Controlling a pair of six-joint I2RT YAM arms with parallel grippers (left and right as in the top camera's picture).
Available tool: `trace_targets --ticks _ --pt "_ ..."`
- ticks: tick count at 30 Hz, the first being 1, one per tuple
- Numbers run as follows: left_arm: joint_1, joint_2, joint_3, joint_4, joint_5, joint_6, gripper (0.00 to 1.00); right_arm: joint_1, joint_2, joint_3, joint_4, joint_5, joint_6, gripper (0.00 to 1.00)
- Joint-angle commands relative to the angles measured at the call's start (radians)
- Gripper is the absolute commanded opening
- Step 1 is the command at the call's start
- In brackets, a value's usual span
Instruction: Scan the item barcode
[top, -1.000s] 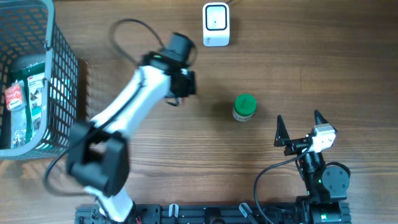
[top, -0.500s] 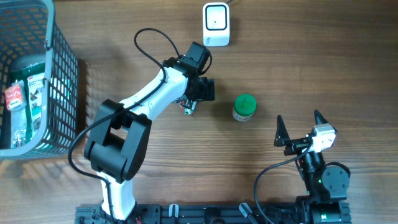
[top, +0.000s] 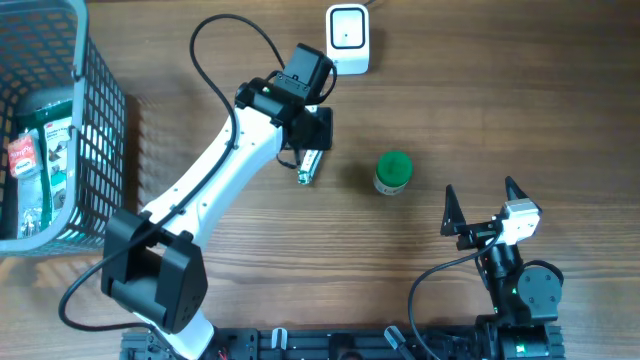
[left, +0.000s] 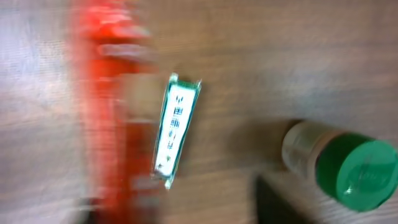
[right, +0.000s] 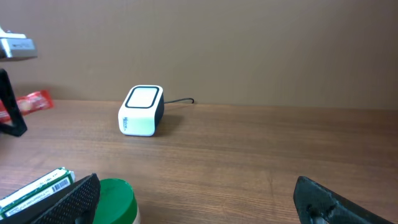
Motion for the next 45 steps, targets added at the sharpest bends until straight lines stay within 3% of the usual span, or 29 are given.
trace_targets --ticks 1,2,3,4,5,6,7,8,9,14,15,16,17,18,19,20,21,23,25,45 --pt "-0.008 0.016 -0.039 -0.018 -0.010 0.106 1.00 0.002 0.001 -0.001 0.005 0.009 -0.002 1.00" --pt "-0.008 0.016 -0.044 -0.019 -0.007 0.145 1.00 0.002 0.001 -0.001 0.005 0.009 -0.002 1.00" --pt "-0.008 0.016 -0.046 -0.027 -0.007 0.175 0.84 0.002 0.001 -0.001 0.005 0.009 -0.002 1.00" --pt "-0.008 0.016 -0.046 -0.037 -0.008 0.206 0.24 0.002 0.001 -0.001 0.005 0.009 -0.002 1.00" --pt "-0.008 0.016 -0.046 -0.042 -0.008 0.211 0.04 0.002 0.001 -0.001 0.005 0.009 -0.002 1.00" --pt "-0.009 0.016 -0.046 -0.045 -0.003 0.204 0.07 0.002 0.001 -0.001 0.005 0.009 -0.002 1.00" --pt "-0.010 0.016 -0.046 -0.047 0.005 0.187 0.38 0.002 0.001 -0.001 0.005 0.009 -0.002 1.00" --pt "-0.013 0.016 -0.047 -0.047 0.015 0.179 0.90 0.002 0.001 -0.001 0.005 0.009 -0.002 1.00" --pt "-0.016 0.016 -0.047 -0.045 0.023 0.180 1.00 0.002 0.001 -0.001 0.005 0.009 -0.002 1.00" --pt "-0.031 0.016 -0.048 -0.011 0.033 0.180 1.00 0.002 0.001 -0.001 0.005 0.009 -0.002 1.00" --pt "-0.032 0.016 -0.048 0.001 0.047 0.180 0.95 0.002 0.001 -0.001 0.005 0.009 -0.002 1.00" --pt "-0.032 0.016 -0.048 0.016 0.057 0.180 0.42 0.002 0.001 -0.001 0.005 0.009 -0.002 1.00" --pt "-0.032 0.016 -0.048 0.033 0.062 0.178 0.21 0.002 0.001 -0.001 0.005 0.009 -0.002 1.00" --pt "-0.032 0.016 -0.048 0.051 0.063 0.167 0.08 0.002 0.001 -0.001 0.005 0.009 -0.002 1.00" --pt "-0.032 0.016 -0.048 0.073 0.064 0.161 0.17 0.002 0.001 -0.001 0.005 0.009 -0.002 1.00" --pt "-0.032 0.016 -0.048 0.094 0.063 0.143 0.51 0.002 0.001 -0.001 0.005 0.009 -0.002 1.00" --pt "-0.032 0.016 -0.048 0.115 0.063 0.130 0.66 0.002 0.001 -0.001 0.005 0.009 -0.002 0.99" --pt "-0.032 0.016 -0.048 0.149 0.063 0.116 0.77 0.002 0.001 -0.001 0.005 0.009 -0.002 1.00" --pt "-0.032 0.016 -0.048 0.169 0.063 0.116 0.98 0.002 0.001 -0.001 0.005 0.009 -0.002 1.00" --pt "-0.031 0.016 -0.048 0.175 0.041 0.074 1.00 0.002 0.014 -0.001 0.005 0.009 -0.002 1.00"
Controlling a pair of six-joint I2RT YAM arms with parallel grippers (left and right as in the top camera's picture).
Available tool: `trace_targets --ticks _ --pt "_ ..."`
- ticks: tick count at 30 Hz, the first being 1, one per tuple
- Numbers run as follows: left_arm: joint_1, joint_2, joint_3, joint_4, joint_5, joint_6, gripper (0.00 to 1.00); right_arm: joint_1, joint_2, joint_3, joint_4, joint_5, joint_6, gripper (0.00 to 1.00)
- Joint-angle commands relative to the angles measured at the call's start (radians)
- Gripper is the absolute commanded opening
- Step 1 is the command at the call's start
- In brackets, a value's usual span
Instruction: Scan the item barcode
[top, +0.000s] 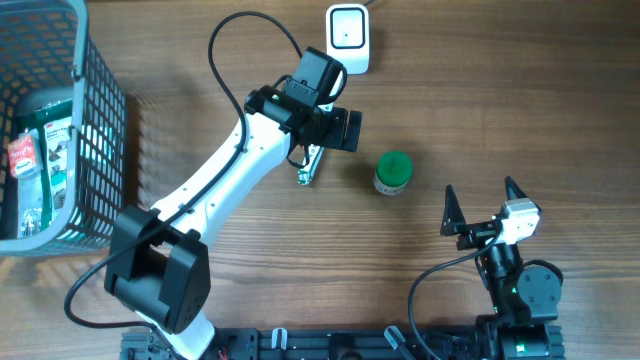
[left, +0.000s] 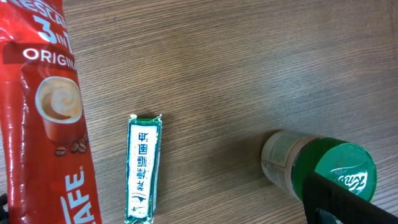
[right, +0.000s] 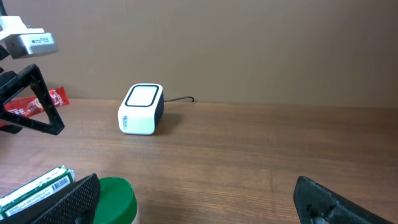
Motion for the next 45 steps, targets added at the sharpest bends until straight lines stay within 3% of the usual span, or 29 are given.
trace_targets --ticks 1,6,13,16,18,20,24,29,33,37,41,45 --pt "-0.003 0.011 -0.005 -0.005 -0.006 -0.062 1.00 0.002 0.008 -0.001 0.005 0.009 -0.002 1.00" --pt "0.000 0.011 -0.005 -0.021 0.009 -0.185 0.98 0.002 0.008 -0.001 0.005 0.009 -0.002 1.00" --pt "0.126 0.011 -0.004 -0.062 0.390 -0.174 1.00 0.002 0.008 -0.001 0.006 0.008 0.000 1.00" --pt "0.207 0.011 -0.004 -0.054 0.683 -0.055 1.00 0.002 0.008 -0.001 0.027 -0.005 0.012 1.00" --pt "0.255 0.011 -0.004 -0.051 0.855 0.030 1.00 0.002 0.008 -0.001 0.066 -0.129 0.012 1.00" --pt "0.294 0.011 -0.004 -0.051 0.974 0.080 1.00 0.002 0.008 0.003 0.124 -0.296 0.016 1.00" --pt "0.332 0.011 -0.005 -0.063 1.135 0.257 0.97 0.001 0.067 0.098 0.101 -0.315 0.206 1.00" --pt "0.332 0.011 -0.005 -0.060 1.213 0.407 0.97 0.001 0.354 0.386 0.050 -0.423 0.217 1.00" --pt "0.333 0.011 -0.004 -0.056 1.355 0.515 1.00 0.000 0.694 0.727 -0.122 -0.617 0.214 1.00" --pt "0.335 0.011 -0.004 -0.017 1.443 0.525 1.00 0.001 0.979 1.002 -0.163 -0.856 0.226 1.00" --pt "0.335 0.011 -0.004 0.016 1.497 0.524 1.00 -0.008 1.181 1.162 -0.110 -1.110 0.333 1.00" --pt "0.335 0.011 -0.004 0.023 1.497 0.524 1.00 -0.031 1.316 1.185 0.043 -1.146 0.594 1.00"
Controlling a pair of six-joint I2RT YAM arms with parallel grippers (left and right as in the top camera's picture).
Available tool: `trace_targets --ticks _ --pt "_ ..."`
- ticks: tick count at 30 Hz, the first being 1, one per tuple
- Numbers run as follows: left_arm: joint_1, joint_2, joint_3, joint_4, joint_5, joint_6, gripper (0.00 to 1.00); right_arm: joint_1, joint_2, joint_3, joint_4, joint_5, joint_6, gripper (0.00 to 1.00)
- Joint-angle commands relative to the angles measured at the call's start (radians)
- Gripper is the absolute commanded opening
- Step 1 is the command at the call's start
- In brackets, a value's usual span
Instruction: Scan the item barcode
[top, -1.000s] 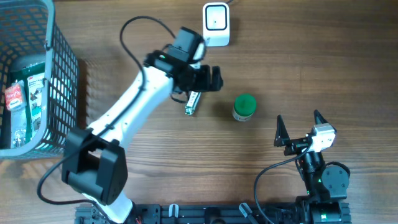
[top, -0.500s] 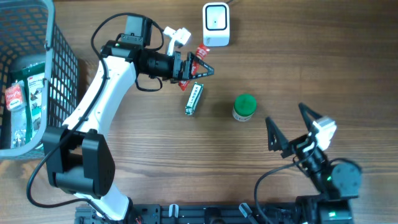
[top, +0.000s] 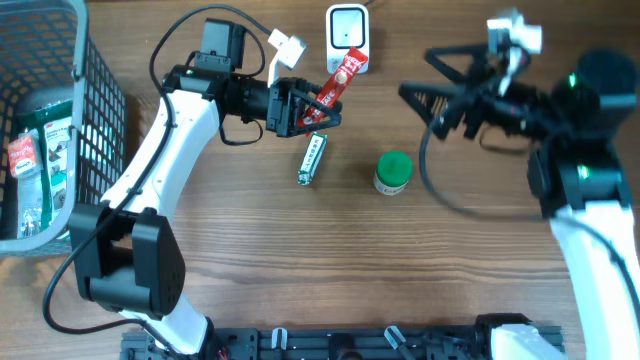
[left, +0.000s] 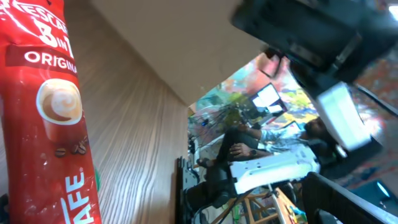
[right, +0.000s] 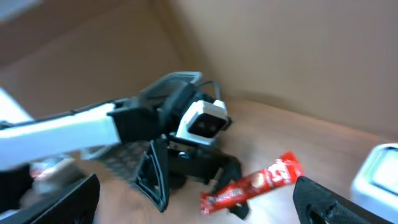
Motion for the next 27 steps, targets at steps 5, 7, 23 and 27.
trace_targets --ticks 5,7,23,27 --pt "-0.014 0.011 -0.004 0.008 0.064 0.032 1.00 -0.003 0.235 0.027 0.073 -0.209 0.257 1.00" --pt "-0.026 0.011 -0.004 0.026 0.064 0.032 1.00 0.023 0.275 0.027 0.073 -0.231 0.257 0.95" --pt "-0.043 0.011 -0.004 0.020 0.064 0.031 1.00 0.195 0.321 0.024 0.050 0.193 0.134 0.72" --pt "-0.043 0.011 -0.004 0.020 0.063 0.031 1.00 0.195 0.321 0.024 0.039 0.225 0.114 0.25"
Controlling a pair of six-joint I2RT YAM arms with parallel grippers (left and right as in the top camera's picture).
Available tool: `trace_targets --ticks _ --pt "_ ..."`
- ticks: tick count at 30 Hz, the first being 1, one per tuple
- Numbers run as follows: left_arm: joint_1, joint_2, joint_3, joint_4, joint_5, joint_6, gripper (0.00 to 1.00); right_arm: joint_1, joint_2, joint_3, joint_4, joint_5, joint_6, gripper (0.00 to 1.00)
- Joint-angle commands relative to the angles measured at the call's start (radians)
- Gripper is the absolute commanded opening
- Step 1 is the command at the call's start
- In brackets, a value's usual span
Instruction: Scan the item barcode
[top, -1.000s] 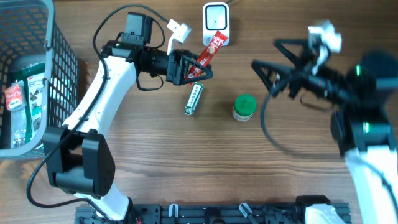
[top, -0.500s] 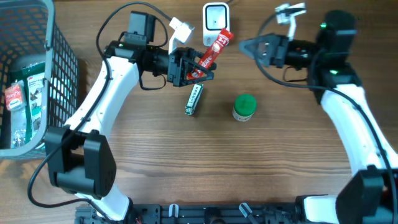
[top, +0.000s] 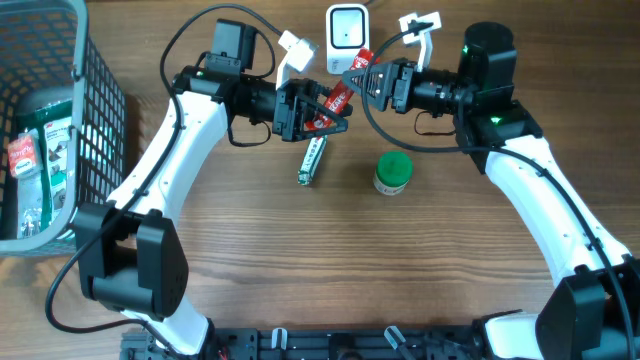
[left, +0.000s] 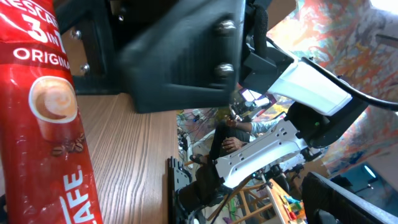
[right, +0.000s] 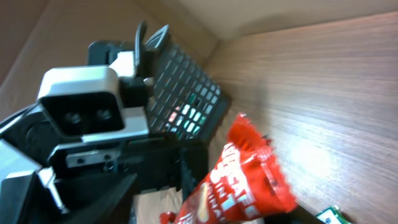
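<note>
A red Nescafe 3-in-1 sachet is held in the air, slanting up towards the white scanner at the back edge. My left gripper is shut on its lower end; the sachet fills the left of the left wrist view. My right gripper faces the left one and stands open around the sachet's upper end. In the right wrist view the sachet lies between the spread fingers. No barcode shows on it.
A green stick packet and a green-capped bottle lie on the wooden table below the grippers. A black wire basket with packaged goods stands at the left. The scanner's cable runs off the back edge.
My right arm has come in from the back right, and its open gripper now stands at the sachet's upper end. My left gripper holds the sachet in nearly the same place.
My left gripper held the sachet low over the stick packet while the right arm rested open at the front right. Later the left had the sachet raised and slanted towards the scanner, with the right arm up at the back right. Now both grippers meet at the sachet.
</note>
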Motion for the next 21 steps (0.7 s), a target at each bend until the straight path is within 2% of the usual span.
trace_targets --ticks 1,2,5,9,14,18,21 --pt "-0.005 0.011 -0.004 -0.001 0.029 0.023 1.00 0.005 0.010 0.013 -0.007 0.088 -0.041 0.13" --pt "-0.005 0.011 -0.004 -0.001 0.027 0.023 1.00 0.005 0.010 0.013 -0.009 0.105 -0.042 0.04" --pt "-0.005 0.011 -0.004 0.000 0.005 0.023 1.00 0.005 0.010 0.013 -0.013 0.103 -0.042 0.04" --pt "-0.003 0.011 -0.004 0.000 -0.174 0.023 1.00 0.005 0.010 0.013 -0.036 0.063 -0.079 0.04" --pt "-0.002 0.011 -0.004 0.000 -0.434 0.019 1.00 0.005 0.010 0.013 -0.200 0.080 -0.193 0.04" --pt "0.006 0.011 -0.004 0.004 -0.539 -0.010 1.00 0.005 0.010 0.012 -0.317 0.105 -0.283 0.04" --pt "0.015 0.011 -0.004 0.007 -0.628 -0.058 1.00 0.005 0.011 0.012 -0.387 0.211 -0.273 0.04"
